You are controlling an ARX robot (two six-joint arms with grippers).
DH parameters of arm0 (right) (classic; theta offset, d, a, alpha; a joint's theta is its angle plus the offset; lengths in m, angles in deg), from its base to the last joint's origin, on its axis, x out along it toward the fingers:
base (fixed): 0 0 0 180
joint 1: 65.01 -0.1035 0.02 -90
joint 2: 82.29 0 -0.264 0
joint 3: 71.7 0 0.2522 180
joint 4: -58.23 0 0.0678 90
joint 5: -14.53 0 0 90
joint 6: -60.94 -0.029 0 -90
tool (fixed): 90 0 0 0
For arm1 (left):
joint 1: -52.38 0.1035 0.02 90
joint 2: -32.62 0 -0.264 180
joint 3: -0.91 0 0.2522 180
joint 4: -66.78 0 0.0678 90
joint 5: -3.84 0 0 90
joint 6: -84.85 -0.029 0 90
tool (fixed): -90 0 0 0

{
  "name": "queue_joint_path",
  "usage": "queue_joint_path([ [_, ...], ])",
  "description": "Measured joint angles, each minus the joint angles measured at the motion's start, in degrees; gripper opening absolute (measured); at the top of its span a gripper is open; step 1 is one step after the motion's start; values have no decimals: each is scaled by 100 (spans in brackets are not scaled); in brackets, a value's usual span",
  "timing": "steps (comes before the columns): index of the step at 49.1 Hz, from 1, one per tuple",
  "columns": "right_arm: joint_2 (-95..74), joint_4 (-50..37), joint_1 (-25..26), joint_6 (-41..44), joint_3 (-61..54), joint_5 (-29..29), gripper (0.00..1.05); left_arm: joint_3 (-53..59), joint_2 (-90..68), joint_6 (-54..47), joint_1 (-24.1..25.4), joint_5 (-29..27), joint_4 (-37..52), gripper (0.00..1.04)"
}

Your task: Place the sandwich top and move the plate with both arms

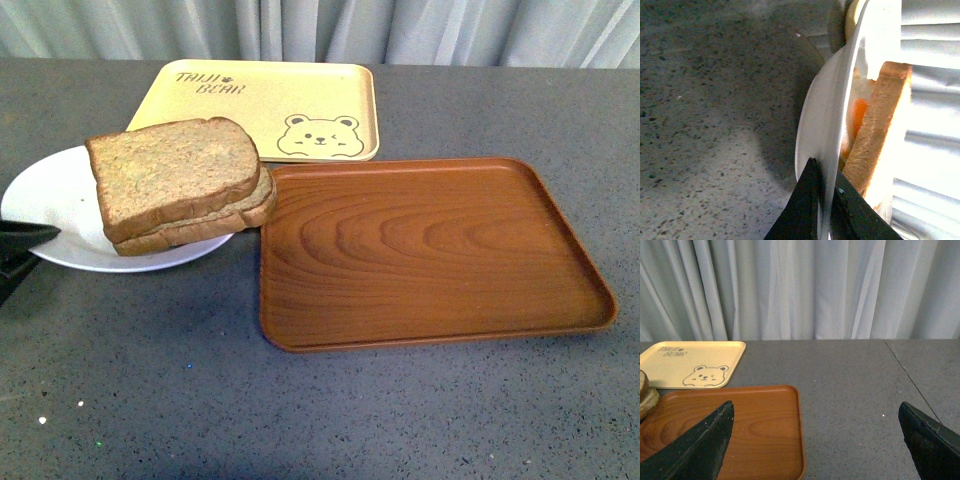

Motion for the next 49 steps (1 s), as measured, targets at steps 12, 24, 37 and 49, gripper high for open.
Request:
queue_joint_path([
  [12, 0, 0, 0, 0, 0, 0, 96, -101, 927, 232, -120, -15, -404, 2],
  [24, 0, 0, 0, 0, 0, 0, 96, -789, 970, 310, -608, -212, -911, 2],
  [37, 0, 0, 0, 0, 0, 0, 96, -2090, 219, 315, -1239, -470, -1633, 2],
  [49, 0, 0, 0, 0, 0, 2, 96, -3285, -706, 262, -1539, -706, -2369, 2],
])
